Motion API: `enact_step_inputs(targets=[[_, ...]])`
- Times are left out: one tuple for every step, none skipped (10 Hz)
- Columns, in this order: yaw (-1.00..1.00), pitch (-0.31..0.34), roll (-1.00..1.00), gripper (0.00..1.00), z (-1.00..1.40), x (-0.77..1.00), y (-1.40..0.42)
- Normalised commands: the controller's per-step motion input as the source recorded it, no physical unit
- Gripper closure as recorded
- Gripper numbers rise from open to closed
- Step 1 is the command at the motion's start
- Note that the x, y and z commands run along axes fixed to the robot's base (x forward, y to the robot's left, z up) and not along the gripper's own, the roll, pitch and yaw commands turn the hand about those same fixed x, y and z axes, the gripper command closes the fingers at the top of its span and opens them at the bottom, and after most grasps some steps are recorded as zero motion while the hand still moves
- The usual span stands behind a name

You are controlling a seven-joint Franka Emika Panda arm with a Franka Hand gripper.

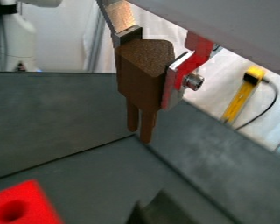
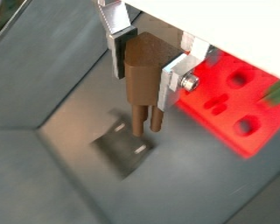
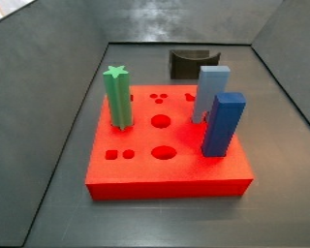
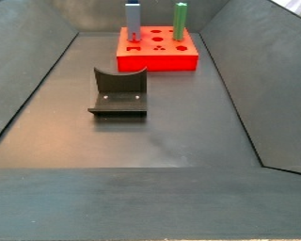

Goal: Pick up the 3 prong object. Move up. Rotate the 3 prong object. Place the 3 prong object on the fixture. Regrasp the 3 prong object. Move to above the board. Insert the 3 prong object.
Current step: Move to above the board, then insert the 3 prong object.

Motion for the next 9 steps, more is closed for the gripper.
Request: enact_step_inputs(targets=[[-0.13, -0.127, -1.00, 1.00, 0.18, -0.54, -1.00], [-0.14, -0.128, -1.00, 1.00, 0.17, -0.58, -1.00], [-0.14, -0.133, -1.00, 1.00, 0.16, -0.55, -0.89], [-0.14, -0.140, -1.00, 1.00, 0.10, -0.39, -0.57], [-0.12, -0.136, -0.97, 1.00, 0.05, -0.25, -0.31], [-0.08, -0.089, -0.68, 1.00, 0.03, -0.14, -0.13], [-0.05, -0.071, -0.47, 1.00, 0.02, -0.11, -0.08], [-0.03, -0.058, -0.30, 1.00, 0.00, -0.07, -0.03], [0.00, 0.000, 0.00, 1.00, 0.00, 0.00, -0.03]])
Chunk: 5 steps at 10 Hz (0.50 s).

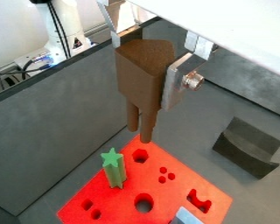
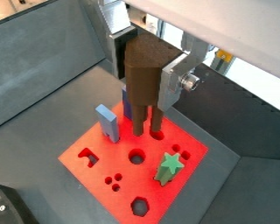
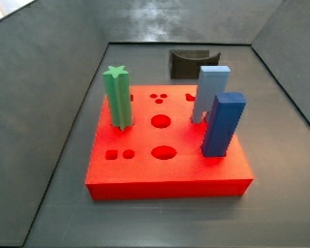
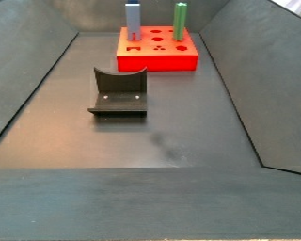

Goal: Pick up the 3 prong object. Move up. Rotate the 3 prong object. Place the 3 prong object on the fixture. Regrasp the 3 prong object. Move to above the board. Insert the 3 prong object.
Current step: Insert the 3 prong object.

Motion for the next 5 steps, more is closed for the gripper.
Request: enact_step_inputs(targets=[[0.00, 0.000, 0.00, 1.00, 0.00, 0.00, -0.03], [-0.08, 0.106, 0.00, 1.00, -0.13, 0.33, 0.27], [-0.21, 0.137, -0.01, 1.00, -0.34, 0.34, 0.55], [-0.27, 0.157, 0.00, 1.00, -0.50, 0.39, 0.61], [-0.35, 0.131, 0.00, 1.00, -0.64, 0.32, 0.59]])
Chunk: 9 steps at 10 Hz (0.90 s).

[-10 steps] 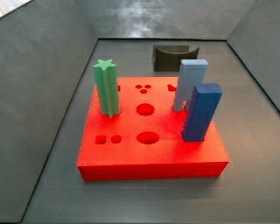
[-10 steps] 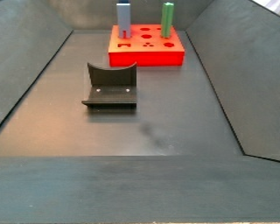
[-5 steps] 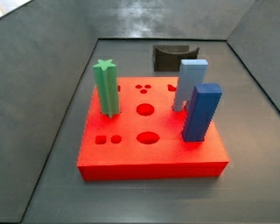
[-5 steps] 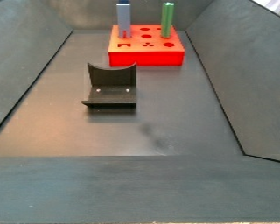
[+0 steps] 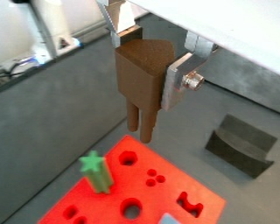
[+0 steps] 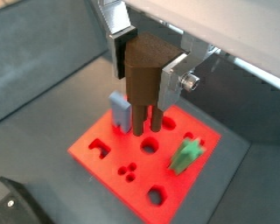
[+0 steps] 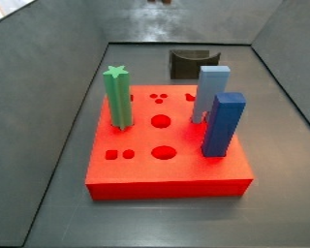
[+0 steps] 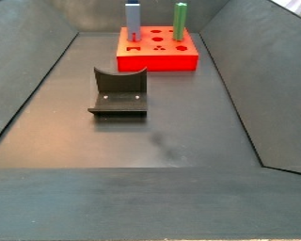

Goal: Pick up the 3 prong object. Move up. Rotate the 3 prong object. Place the 3 prong object on the fixture. Regrasp the 3 prong object. Move to above the board. Insert the 3 prong object.
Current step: Insert the 3 prong object.

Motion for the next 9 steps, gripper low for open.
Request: enact_step_inputs(targets=[[-0.56, 0.070, 0.00, 1.00, -0.69, 0.13, 0.44], [-0.77, 0.000, -0.02, 1.00, -0.73, 0.03, 0.21], [-1.00, -0.033, 0.00, 1.00, -0.75, 0.00, 0.00], [-1.00, -0.057, 0.00, 1.00, -0.74, 0.00, 0.00], [-1.00, -0.114, -0.02, 1.00, -0.67, 0.00, 0.00], [-1.00, -0.143, -0.04, 1.00, -0.62, 0.00, 0.00], [-0.95, -0.219, -0.10, 1.00, -0.55, 0.00, 0.00], [-0.95, -0.253, -0.12, 1.00, -0.50, -0.01, -0.03], [-0.81, -0.286, -0.26, 1.00, -0.28, 0.00, -0.01]])
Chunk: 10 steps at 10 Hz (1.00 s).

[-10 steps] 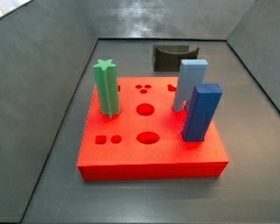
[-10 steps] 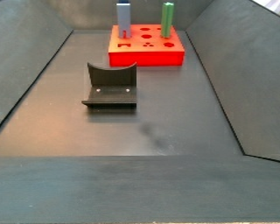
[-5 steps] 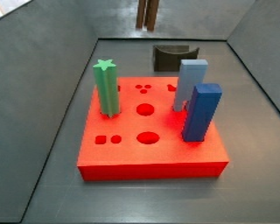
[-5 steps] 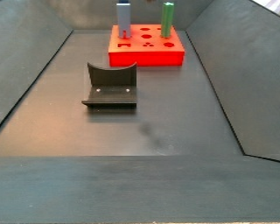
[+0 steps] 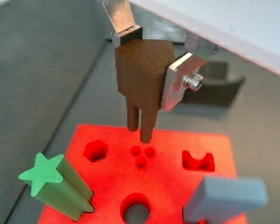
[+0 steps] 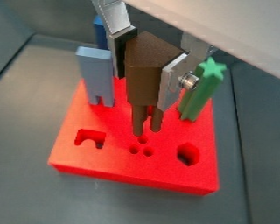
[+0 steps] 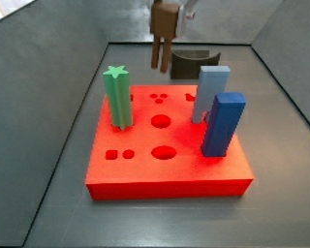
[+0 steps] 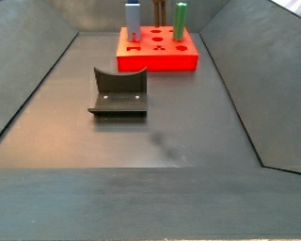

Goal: Pick up the 3 prong object. Move up. Rotate the 3 prong object. Place the 3 prong object on the fixture. Regrasp the 3 prong object. Move to above the board. Insert the 3 prong object.
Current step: Insert the 3 prong object.

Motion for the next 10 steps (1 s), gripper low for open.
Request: enact_step_inputs(targets=[[0.00, 0.000, 0.00, 1.00, 0.00, -0.11, 0.02], [-0.39, -0.154, -0.11, 1.00, -0.61, 0.00, 0.00], [-0.91, -0.177, -0.11, 1.00, -0.65, 0.00, 0.00], [-0.07, 0.000, 0.00, 1.00, 0.00, 0.01, 0.00], [-0.17, -0.026, -0.02, 1.00, -0.23, 0.01, -0.01], [-0.69, -0.063, -0.06, 1.00, -0.42, 0.05, 0.00], [-0.11, 0.000, 0.00, 1.00, 0.00, 0.04, 0.00], [0.00, 0.000, 0.00, 1.00, -0.13, -0.03, 0.01], [0.00, -0.003, 0.00, 1.00, -0.31, 0.00, 0.05], [0.00, -0.019, 0.03, 1.00, -0.43, 0.00, 0.17]])
